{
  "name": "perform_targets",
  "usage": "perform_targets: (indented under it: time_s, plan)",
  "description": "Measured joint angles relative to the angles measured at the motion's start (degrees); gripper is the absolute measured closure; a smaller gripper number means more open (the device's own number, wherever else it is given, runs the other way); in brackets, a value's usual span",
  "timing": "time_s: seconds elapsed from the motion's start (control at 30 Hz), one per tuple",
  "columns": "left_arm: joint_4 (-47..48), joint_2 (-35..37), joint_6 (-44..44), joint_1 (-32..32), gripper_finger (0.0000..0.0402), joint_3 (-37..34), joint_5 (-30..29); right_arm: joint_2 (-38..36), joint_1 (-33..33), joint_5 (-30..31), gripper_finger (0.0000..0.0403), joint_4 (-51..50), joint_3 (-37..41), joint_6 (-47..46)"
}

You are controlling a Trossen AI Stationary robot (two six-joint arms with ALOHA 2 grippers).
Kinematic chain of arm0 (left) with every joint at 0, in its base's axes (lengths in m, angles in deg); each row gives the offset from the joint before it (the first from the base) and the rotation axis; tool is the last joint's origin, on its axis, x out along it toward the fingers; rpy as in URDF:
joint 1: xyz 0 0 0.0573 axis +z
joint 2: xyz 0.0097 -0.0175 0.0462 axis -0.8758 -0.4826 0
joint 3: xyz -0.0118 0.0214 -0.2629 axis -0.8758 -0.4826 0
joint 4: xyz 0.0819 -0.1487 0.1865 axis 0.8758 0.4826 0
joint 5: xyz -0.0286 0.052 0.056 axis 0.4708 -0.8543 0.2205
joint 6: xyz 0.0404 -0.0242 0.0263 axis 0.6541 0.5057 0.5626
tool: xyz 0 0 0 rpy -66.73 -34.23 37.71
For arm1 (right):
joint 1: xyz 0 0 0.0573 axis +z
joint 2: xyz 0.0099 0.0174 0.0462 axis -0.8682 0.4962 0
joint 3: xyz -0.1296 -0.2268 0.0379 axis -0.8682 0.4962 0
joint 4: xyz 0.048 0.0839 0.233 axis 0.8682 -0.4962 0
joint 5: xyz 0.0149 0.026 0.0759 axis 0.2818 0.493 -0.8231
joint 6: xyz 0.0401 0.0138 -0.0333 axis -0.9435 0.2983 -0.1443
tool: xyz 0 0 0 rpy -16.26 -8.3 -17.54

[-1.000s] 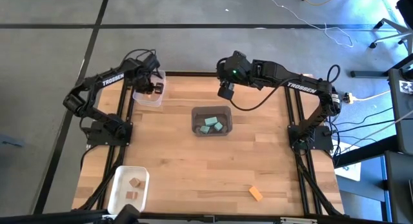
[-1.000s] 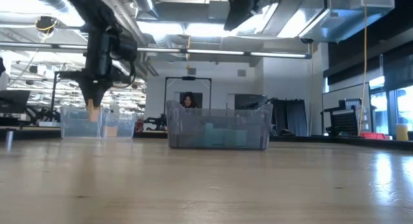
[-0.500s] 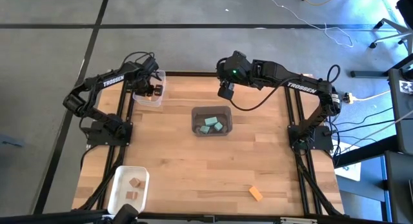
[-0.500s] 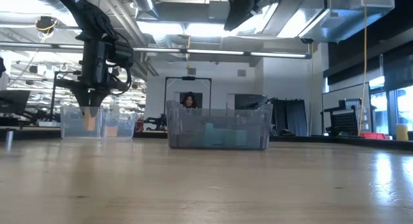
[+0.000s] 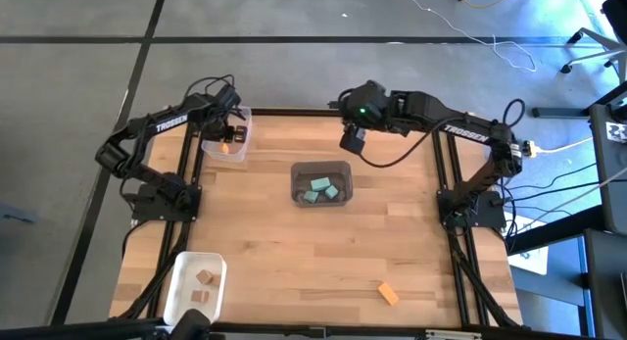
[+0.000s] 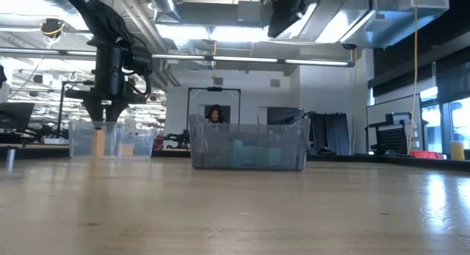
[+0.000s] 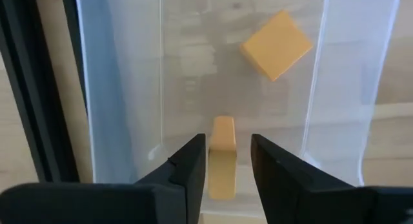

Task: Sort & place blocks by color
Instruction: Put the top yellow block into the transparent bin, then put the yellow block into the transparent bin

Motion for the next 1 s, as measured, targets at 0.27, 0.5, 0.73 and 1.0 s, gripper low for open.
perform_targets:
  time_s: [0.27, 0.5, 0.73, 1.0]
  plan:
    - [-1.57, 2.04, 2.89, -0.04, 0.0288, 0.0, 3.63, -6.59, 0.29, -1.1, 0.0192, -6.43, 0.0, -8.11]
    - [-1.73, 2.06, 4.37, -0.7, 0.0287, 0.0, 9.2, -13.07, 0.87, -7.72, 0.0192, -9.52, 0.0, -14.37]
    - [-1.19, 5.73, 7.24, -4.15, 0.0287, 4.65, 9.29, -16.82, 0.9, -20.26, 0.0192, -18.1, -0.04, -23.34]
    - [-1.15, 14.94, 7.46, -12.93, 0.0287, 9.82, 9.4, -17.65, 2.2, -24.47, 0.0192, -31.99, 4.15, -24.55]
